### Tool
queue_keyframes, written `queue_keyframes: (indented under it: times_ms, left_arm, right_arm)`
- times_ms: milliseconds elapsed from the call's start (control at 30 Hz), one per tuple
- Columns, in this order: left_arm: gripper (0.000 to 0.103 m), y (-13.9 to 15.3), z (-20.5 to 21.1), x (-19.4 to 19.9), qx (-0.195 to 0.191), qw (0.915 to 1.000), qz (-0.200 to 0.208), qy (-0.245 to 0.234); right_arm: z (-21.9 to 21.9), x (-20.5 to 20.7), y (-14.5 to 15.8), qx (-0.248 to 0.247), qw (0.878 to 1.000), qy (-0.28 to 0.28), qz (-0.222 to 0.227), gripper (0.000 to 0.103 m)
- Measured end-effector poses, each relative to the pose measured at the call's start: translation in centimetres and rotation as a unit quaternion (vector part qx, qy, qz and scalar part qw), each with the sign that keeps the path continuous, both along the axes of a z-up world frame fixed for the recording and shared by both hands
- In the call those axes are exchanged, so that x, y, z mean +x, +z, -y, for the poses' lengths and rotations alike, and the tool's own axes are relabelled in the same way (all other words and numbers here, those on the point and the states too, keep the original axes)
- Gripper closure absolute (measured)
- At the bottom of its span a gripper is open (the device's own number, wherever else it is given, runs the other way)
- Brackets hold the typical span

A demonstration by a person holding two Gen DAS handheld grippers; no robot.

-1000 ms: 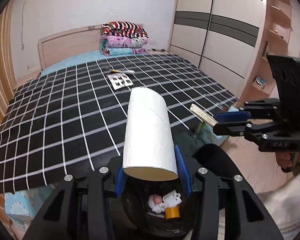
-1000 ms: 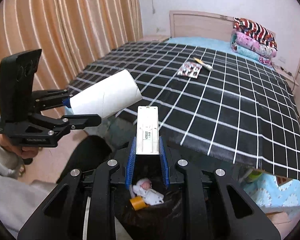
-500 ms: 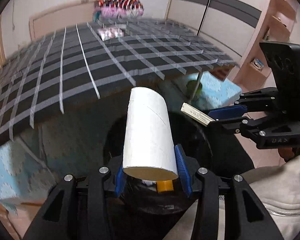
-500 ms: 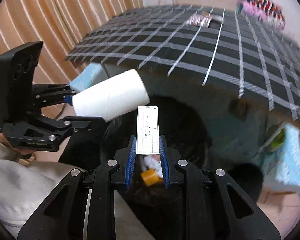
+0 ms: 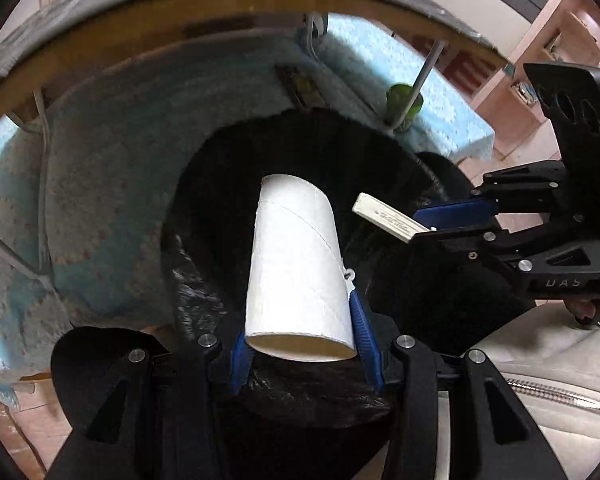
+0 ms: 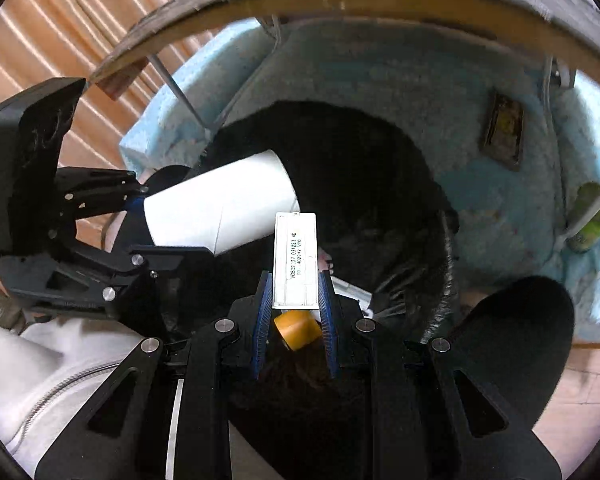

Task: Collect trash
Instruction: 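Carry the paper roll and card box over the bin and open both grippers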

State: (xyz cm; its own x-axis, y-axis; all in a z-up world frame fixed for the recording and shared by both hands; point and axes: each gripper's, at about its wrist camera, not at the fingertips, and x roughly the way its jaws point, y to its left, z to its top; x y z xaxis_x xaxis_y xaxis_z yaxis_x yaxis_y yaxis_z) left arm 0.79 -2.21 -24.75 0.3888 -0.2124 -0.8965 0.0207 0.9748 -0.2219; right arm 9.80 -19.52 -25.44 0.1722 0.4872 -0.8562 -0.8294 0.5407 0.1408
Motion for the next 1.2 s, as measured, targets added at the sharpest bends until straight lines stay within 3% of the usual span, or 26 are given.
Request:
queue_keyframes:
  times_ms: [400,533,1200]
  left_arm:
    - [0.059,0.7,0.2,0.6,-0.011,0.9999,-0.001,0.003]
    - [0.044,1.7,0.4,0.5,-0.002,0.9999,0.014,0.006]
    - [0.044,8.7,-0.1,-0.2,0.02,0.994,0.107,0.011]
  right_arm:
    - [-0.3,0.4,-0.5,0.003,1.0,0.002,-0.015,0.076]
    - [0.1,0.4,0.0,0.009,1.0,-0.001,-0.009,0.071]
    - [1.6,0.3,6.3,0.053,0.996,-0.012,0.065,0.071]
